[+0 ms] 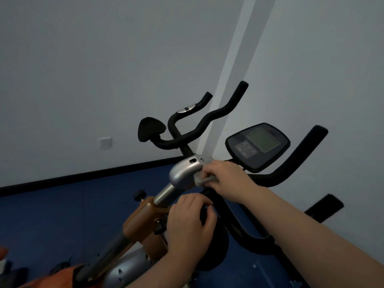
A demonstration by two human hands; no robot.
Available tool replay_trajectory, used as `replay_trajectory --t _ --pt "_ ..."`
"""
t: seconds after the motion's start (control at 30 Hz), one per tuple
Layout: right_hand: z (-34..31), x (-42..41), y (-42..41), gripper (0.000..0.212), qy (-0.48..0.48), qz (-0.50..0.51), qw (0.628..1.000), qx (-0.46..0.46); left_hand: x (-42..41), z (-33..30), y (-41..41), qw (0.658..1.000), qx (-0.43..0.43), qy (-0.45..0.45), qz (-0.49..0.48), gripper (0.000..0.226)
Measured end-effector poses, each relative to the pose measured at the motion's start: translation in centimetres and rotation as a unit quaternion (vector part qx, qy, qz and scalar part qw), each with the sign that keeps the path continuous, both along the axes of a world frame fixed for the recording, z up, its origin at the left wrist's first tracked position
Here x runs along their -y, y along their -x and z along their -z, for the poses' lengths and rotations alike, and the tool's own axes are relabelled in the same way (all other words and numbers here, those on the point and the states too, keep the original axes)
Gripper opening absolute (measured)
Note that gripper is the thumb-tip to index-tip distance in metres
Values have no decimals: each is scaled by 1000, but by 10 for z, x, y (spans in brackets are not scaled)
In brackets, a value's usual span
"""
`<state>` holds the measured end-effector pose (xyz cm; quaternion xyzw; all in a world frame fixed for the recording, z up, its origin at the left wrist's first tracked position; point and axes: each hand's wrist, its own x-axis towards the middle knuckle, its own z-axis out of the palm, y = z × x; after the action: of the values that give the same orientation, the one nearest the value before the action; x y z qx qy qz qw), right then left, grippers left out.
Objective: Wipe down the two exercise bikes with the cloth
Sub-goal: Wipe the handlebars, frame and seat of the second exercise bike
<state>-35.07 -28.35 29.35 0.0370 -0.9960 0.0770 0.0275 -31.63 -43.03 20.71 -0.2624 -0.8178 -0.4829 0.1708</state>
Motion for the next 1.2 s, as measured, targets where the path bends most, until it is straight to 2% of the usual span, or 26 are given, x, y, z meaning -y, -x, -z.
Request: replay_trajectory --t 0.13,0.3,0.5,0.63,0.7,0.8,0.87,0.97,1.07,1.13,1.2 --pt "0 -8 -39 8 118 12 987 -107 0 0 0 1000 4 -22 -3 6" --pt "20 -4 -88 8 183 63 979 -65 0 -3 1 999 5 -30 -20 9" --pt "18 -14 -126 26 158 85 984 -9 1 2 -1 999 30 -34 -28 11" --pt "22 -8 -107 6 189 133 971 -65 0 7 -6 994 79 -67 -41 9" --pt "23 -7 -101 3 194 144 967 -84 1 8 -10 991 103 -75 -46 9" --pt "28 -10 -114 5 117 116 984 -62 8 10 -16 992 100 -65 -42 13" --pt "25 -16 -125 8 102 100 990 -24 13 13 -20 994 83 -52 -57 14" --pt "12 -26 -119 14 214 121 969 -12 17 14 -25 989 84 -26 -116 18" --pt "10 -11 -104 4 347 160 922 -63 17 10 -29 986 85 11 -145 19" --pt "18 11 -99 6 366 154 915 -68 17 7 -29 984 90 22 -152 20" --pt "29 29 -106 5 326 162 927 -86 16 6 -30 984 95 18 -151 19"
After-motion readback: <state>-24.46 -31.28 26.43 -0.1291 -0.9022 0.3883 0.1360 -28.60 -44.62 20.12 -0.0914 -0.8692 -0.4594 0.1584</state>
